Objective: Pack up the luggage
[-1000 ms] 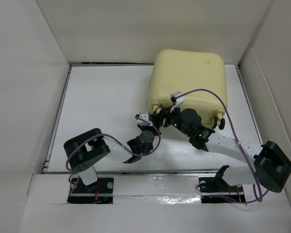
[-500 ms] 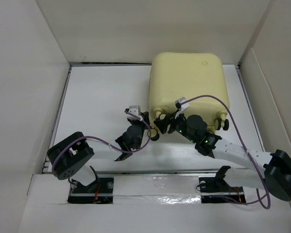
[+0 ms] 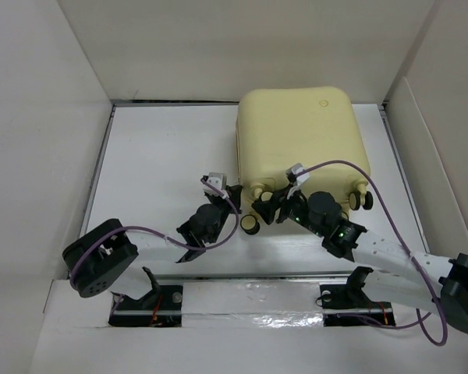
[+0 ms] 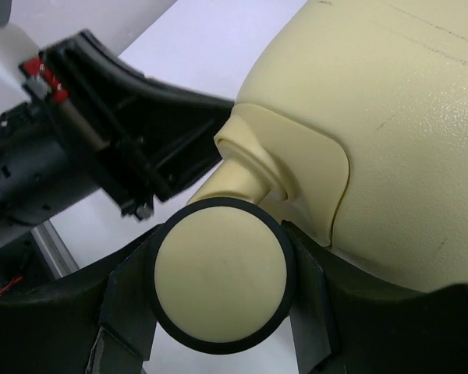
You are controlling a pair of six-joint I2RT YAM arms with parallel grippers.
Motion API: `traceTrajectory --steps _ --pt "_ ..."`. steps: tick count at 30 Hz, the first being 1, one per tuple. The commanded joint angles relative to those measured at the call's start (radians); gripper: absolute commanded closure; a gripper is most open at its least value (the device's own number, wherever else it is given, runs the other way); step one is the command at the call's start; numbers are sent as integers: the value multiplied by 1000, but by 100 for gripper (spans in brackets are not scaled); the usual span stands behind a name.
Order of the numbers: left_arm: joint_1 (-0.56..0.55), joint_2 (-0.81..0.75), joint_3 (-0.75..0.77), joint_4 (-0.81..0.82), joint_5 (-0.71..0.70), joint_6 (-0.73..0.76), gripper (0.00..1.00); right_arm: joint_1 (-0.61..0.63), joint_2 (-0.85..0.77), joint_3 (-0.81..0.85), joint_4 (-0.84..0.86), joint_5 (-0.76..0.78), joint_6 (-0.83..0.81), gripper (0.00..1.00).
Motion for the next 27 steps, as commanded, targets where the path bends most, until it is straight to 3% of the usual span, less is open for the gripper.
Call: traceTrajectory --steps 1,6,7,10,11,15,21,27 --pt "-54 24 -36 16 166 -28 100 17 3 71 67 -95 -4 100" --pt "-150 67 -18 3 140 -19 100 8 71 146 63 -119 -27 100" --pt "-161 72 -13 -3 123 -17 97 -3 86 173 69 -130 -32 100" --pt "-161 78 2 5 143 -2 72 -3 147 213 80 -173 -41 100" --pt "-172 81 7 2 152 0 70 -3 160 230 90 -178 -40 100" --pt "-186 92 2 -10 131 6 72 -12 218 282 95 -190 -44 100" --pt "-169 115 20 -7 105 13 64 -12 244 302 116 -216 -38 100" --pt "-149 124 45 -32 25 20 66 -12 238 287 121 -221 -30 100"
